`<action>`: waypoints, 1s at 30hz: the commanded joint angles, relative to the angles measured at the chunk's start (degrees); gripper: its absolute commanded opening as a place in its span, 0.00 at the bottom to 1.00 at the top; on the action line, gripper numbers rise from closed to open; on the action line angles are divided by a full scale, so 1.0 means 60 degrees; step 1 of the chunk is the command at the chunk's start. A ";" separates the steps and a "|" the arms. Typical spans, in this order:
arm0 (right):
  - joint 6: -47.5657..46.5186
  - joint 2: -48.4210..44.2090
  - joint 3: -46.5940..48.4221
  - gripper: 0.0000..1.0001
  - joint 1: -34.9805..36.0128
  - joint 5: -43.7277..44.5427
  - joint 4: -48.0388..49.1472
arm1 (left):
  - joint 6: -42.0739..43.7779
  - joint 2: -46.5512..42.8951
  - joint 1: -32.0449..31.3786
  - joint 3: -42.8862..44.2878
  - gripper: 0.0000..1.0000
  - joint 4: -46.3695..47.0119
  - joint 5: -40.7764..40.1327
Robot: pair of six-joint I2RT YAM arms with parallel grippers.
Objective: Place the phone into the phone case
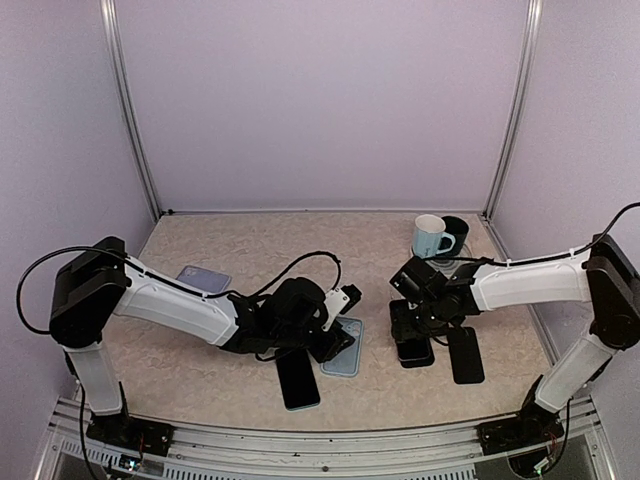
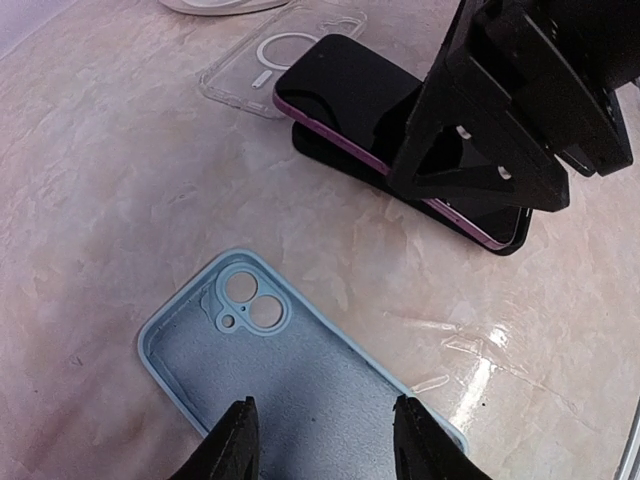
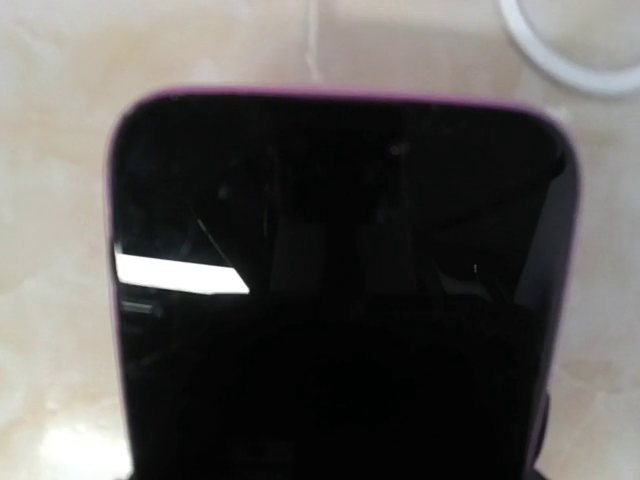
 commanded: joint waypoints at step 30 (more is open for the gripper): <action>-0.1113 -0.0342 0.0094 0.14 -0.0394 -0.0524 -0.0330 | -0.0058 -0.0063 0.0076 -0.0020 0.46 -0.0176 -0.0060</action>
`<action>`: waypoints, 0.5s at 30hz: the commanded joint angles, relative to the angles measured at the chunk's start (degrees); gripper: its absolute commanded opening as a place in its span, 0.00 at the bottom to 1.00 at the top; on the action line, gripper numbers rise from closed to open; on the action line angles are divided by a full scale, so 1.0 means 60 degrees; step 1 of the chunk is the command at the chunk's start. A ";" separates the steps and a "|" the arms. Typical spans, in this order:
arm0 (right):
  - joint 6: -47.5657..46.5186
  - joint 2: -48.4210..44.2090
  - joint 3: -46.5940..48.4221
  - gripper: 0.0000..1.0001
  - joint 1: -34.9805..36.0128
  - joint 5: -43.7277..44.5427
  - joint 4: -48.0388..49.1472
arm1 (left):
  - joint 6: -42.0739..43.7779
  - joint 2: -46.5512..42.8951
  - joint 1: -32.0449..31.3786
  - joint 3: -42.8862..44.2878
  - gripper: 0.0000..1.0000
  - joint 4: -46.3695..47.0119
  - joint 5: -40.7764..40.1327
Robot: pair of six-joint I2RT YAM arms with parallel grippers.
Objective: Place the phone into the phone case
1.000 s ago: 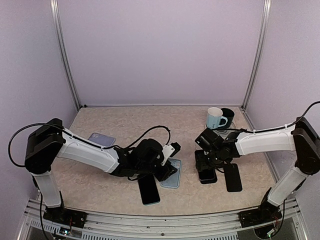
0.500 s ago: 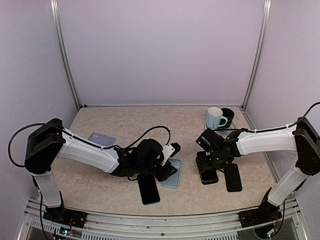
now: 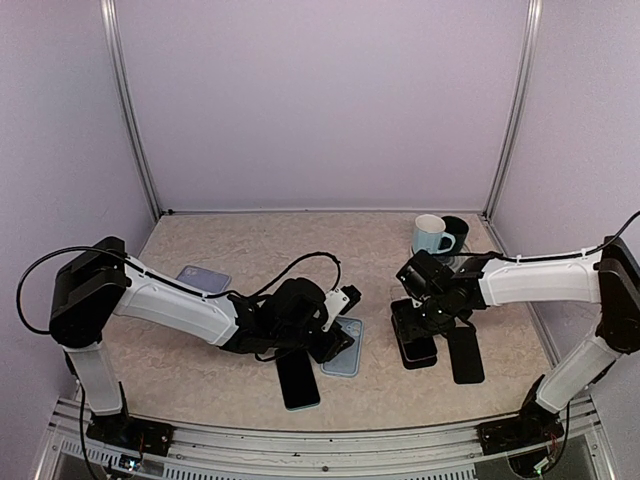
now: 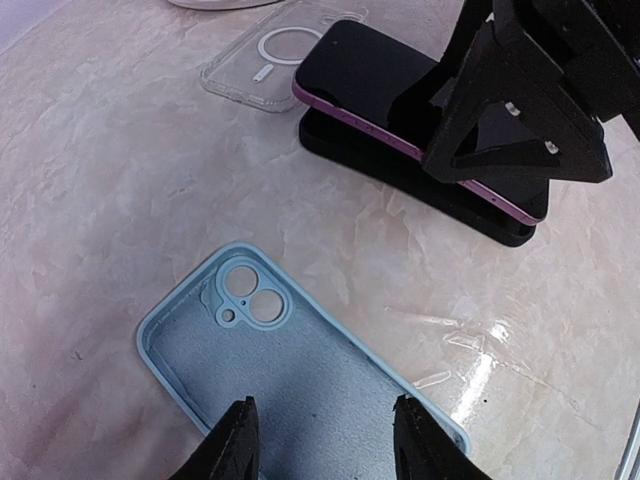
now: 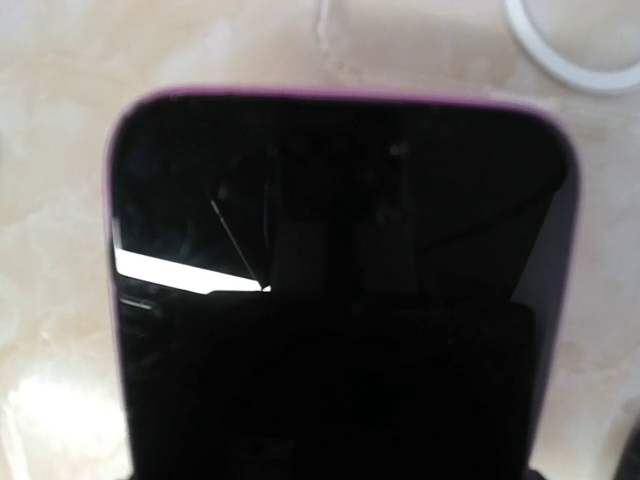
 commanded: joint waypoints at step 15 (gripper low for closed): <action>0.0496 0.0513 -0.0901 0.27 -0.0313 -0.0362 0.1106 | 0.0022 -0.0134 0.0087 -0.0111 0.46 -0.0055 -0.0064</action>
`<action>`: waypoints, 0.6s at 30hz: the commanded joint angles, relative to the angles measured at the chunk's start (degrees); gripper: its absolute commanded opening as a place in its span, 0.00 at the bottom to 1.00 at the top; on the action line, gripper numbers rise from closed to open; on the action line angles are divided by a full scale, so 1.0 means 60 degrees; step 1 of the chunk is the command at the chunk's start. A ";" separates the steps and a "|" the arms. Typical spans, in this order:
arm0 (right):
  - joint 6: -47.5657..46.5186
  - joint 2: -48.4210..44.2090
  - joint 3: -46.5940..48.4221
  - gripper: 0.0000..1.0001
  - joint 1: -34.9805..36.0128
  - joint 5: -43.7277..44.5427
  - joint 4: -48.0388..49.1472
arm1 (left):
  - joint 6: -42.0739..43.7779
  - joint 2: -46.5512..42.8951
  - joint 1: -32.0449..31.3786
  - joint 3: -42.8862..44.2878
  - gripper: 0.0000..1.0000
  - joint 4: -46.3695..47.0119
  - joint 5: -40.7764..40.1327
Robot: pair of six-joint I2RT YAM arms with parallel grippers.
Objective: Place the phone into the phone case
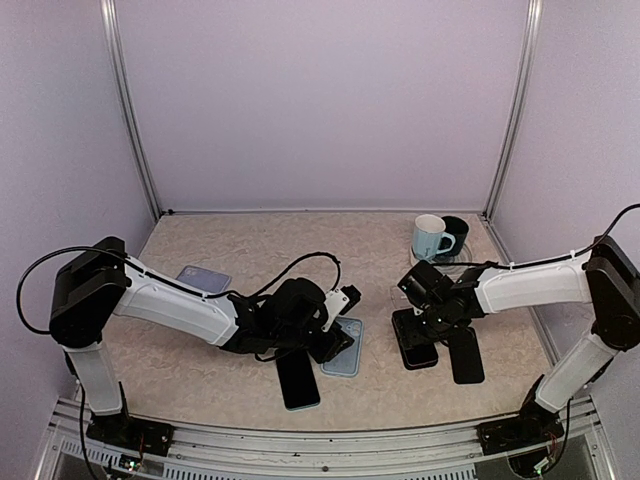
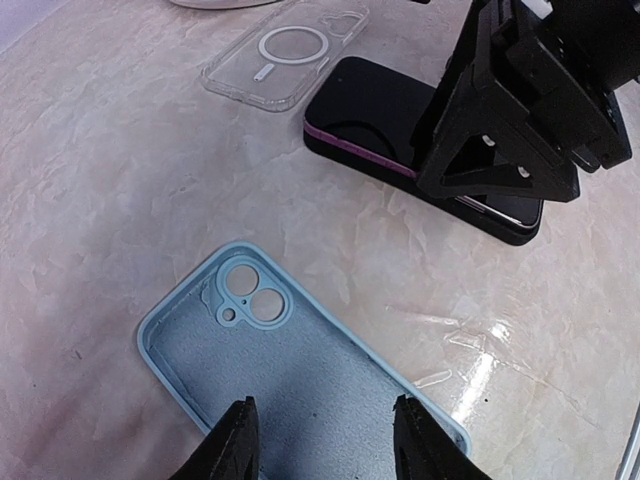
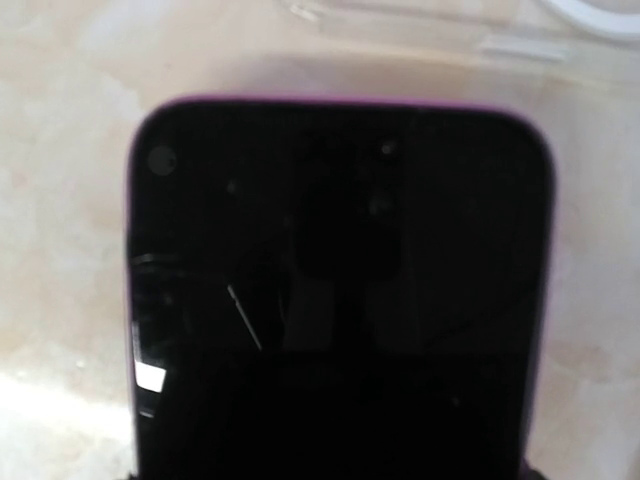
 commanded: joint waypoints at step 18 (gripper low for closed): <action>0.1567 0.0541 0.0939 0.99 -0.0135 -0.0795 -0.1582 | -0.0022 -0.0077 0.0100 -0.0097 0.47 -0.0055 0.0071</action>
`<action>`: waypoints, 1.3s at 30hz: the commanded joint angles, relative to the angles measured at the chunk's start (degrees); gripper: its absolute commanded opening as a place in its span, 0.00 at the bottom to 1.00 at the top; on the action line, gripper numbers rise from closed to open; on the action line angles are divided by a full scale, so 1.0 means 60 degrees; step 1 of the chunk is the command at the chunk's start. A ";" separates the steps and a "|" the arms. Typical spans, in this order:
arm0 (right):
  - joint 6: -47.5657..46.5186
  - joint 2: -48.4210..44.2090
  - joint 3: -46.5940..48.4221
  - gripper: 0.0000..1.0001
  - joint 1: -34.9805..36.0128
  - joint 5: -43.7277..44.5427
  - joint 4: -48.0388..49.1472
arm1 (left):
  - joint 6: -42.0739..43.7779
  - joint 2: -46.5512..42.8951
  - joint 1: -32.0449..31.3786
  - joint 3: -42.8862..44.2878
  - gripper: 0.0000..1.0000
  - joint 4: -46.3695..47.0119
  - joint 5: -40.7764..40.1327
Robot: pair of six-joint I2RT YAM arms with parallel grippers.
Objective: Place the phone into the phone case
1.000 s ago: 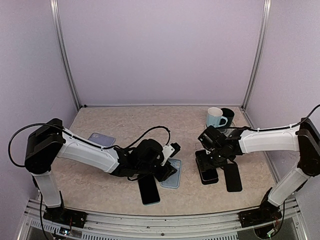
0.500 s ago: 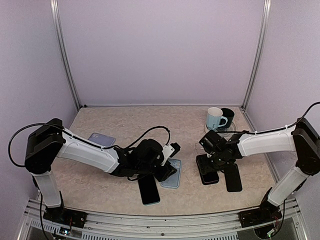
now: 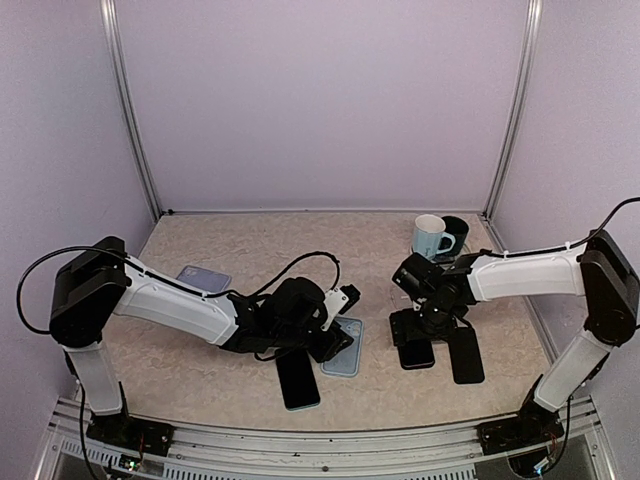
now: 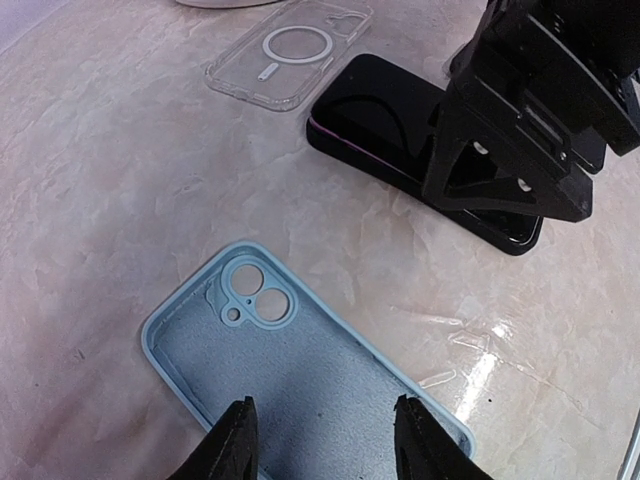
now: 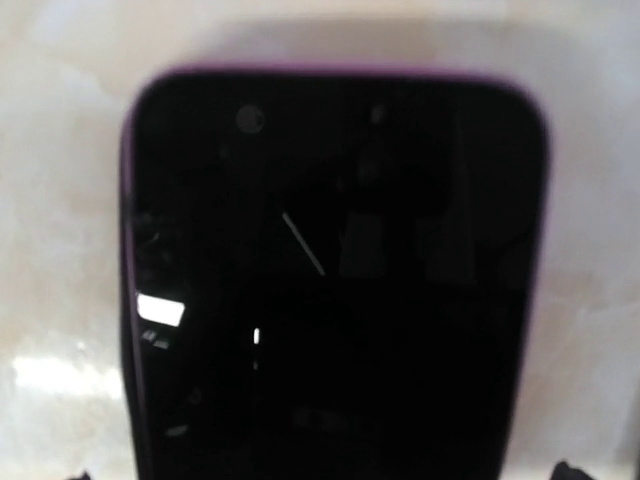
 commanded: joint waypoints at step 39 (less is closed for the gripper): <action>-0.3836 -0.3336 -0.3011 0.28 0.0987 0.0760 0.7465 | -0.5909 0.2366 0.1710 0.2458 0.82 0.4302 0.4690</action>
